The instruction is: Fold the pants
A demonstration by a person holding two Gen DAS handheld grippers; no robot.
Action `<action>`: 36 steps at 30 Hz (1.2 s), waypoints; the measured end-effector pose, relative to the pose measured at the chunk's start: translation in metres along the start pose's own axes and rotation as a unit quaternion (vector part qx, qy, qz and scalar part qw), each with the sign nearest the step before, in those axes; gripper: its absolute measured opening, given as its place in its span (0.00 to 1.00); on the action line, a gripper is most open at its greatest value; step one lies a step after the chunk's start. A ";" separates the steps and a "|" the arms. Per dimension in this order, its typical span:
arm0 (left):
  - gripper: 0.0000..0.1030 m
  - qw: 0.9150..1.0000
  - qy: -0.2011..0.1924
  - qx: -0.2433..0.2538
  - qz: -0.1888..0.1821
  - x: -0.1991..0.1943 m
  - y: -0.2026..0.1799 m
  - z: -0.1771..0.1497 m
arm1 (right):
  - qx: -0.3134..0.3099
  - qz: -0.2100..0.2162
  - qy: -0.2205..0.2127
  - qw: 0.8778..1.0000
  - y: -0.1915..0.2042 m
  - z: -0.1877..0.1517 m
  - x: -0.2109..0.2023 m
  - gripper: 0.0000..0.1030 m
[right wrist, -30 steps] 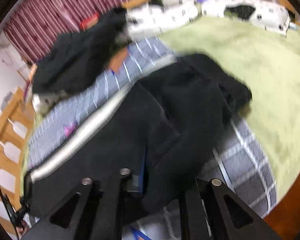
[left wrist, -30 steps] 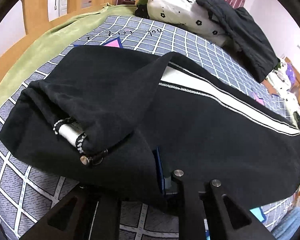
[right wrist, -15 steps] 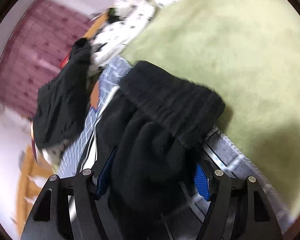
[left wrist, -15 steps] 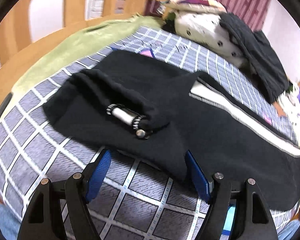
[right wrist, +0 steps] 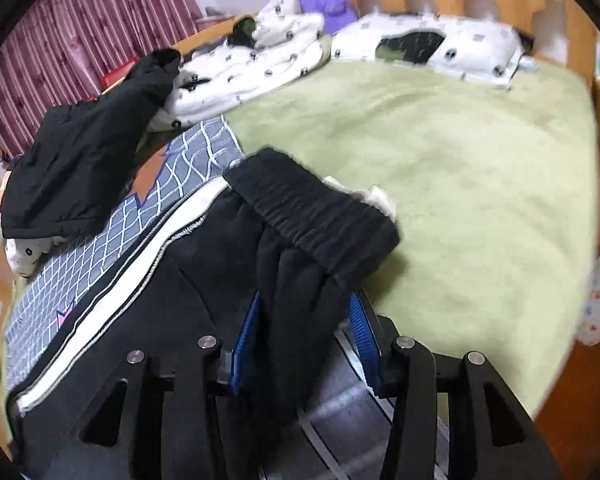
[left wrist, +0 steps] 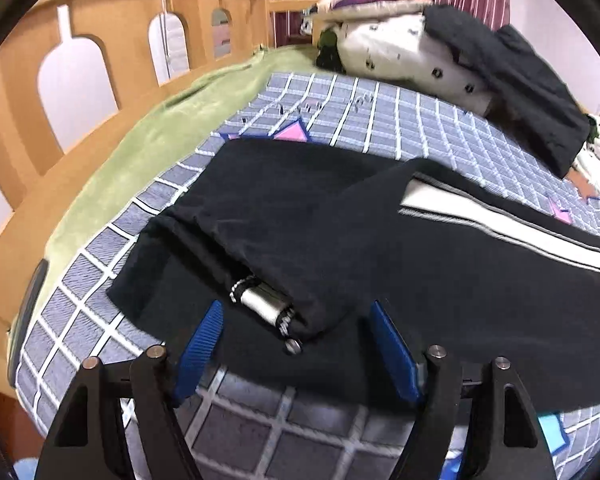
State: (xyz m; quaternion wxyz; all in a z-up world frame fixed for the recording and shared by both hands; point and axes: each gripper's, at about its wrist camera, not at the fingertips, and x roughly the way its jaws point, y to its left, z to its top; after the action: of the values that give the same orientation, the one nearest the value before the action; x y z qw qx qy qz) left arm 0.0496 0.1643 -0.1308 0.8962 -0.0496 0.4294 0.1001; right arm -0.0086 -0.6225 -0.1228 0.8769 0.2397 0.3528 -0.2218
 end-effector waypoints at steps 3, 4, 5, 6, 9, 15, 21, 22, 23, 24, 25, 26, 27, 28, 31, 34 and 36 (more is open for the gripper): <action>0.27 1.000 0.007 -0.002 0.000 0.012 0.006 0.011 | -0.022 -0.014 -0.027 0.999 0.012 -0.006 -0.035 0.45; 0.24 1.000 -0.004 0.002 0.010 0.010 0.009 0.019 | -0.033 -0.018 -0.037 0.999 0.020 -0.008 -0.047 0.46; 0.24 1.000 -0.013 0.003 0.017 0.009 0.011 0.027 | -0.041 -0.020 -0.046 0.998 0.028 -0.005 -0.053 0.48; 0.24 0.999 -0.032 0.000 0.022 0.006 0.016 0.045 | -0.056 -0.020 -0.060 0.996 0.045 -0.006 -0.065 0.52; 0.24 0.996 -0.079 -0.019 0.026 0.002 0.029 0.089 | -0.083 -0.006 -0.075 0.994 0.097 0.003 -0.074 0.55; 0.87 0.995 -0.079 -0.055 -0.031 0.034 0.057 0.131 | -0.148 0.068 -0.045 0.986 0.215 -0.020 -0.058 0.55; 0.87 0.999 -0.045 -0.007 -0.022 0.079 0.054 0.125 | -0.280 0.079 -0.037 0.956 0.315 -0.055 -0.029 0.56; 0.86 0.999 -0.037 -0.014 -0.009 0.088 0.057 0.126 | -0.304 0.086 -0.032 0.948 0.327 -0.061 -0.022 0.57; 0.86 0.999 -0.028 -0.023 -0.008 0.094 0.058 0.128 | -0.320 0.093 -0.028 0.942 0.333 -0.065 -0.017 0.57; 0.82 0.999 -0.013 -0.046 -0.021 0.105 0.065 0.130 | -0.345 0.105 -0.020 0.933 0.343 -0.071 -0.010 0.57; 0.74 0.997 -0.004 -0.068 -0.037 0.112 0.071 0.132 | -0.363 0.114 -0.013 0.925 0.349 -0.075 -0.007 0.57; 0.44 0.995 0.001 -0.083 -0.049 0.116 0.076 0.132 | -0.380 0.123 -0.006 0.917 0.355 -0.077 -0.001 0.57; 0.33 0.993 0.012 -0.096 -0.071 0.121 0.079 0.133 | -0.397 0.145 0.000 0.906 0.360 -0.080 0.003 0.58; 0.29 0.992 0.014 -0.097 -0.074 0.124 0.080 0.135 | -0.407 0.159 0.002 0.899 0.364 -0.083 0.006 0.63; 0.25 0.992 -0.004 -0.097 -0.087 0.119 0.080 0.136 | -0.428 0.188 0.010 0.884 0.371 -0.084 0.021 0.72; 0.25 0.993 -0.009 -0.090 -0.078 0.120 0.077 0.133 | -0.448 0.188 0.036 0.873 0.380 -0.084 0.048 0.72; 0.25 0.995 -0.013 -0.076 -0.064 0.119 0.072 0.131 | -0.474 0.176 0.062 0.860 0.388 -0.090 0.072 0.71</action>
State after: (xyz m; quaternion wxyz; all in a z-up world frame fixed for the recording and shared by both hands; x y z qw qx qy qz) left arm 0.2056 0.2731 -0.1418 0.9001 -0.1434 0.4044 0.0757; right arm 0.2089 -0.2812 -0.1294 0.8854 -0.1337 0.4205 0.1460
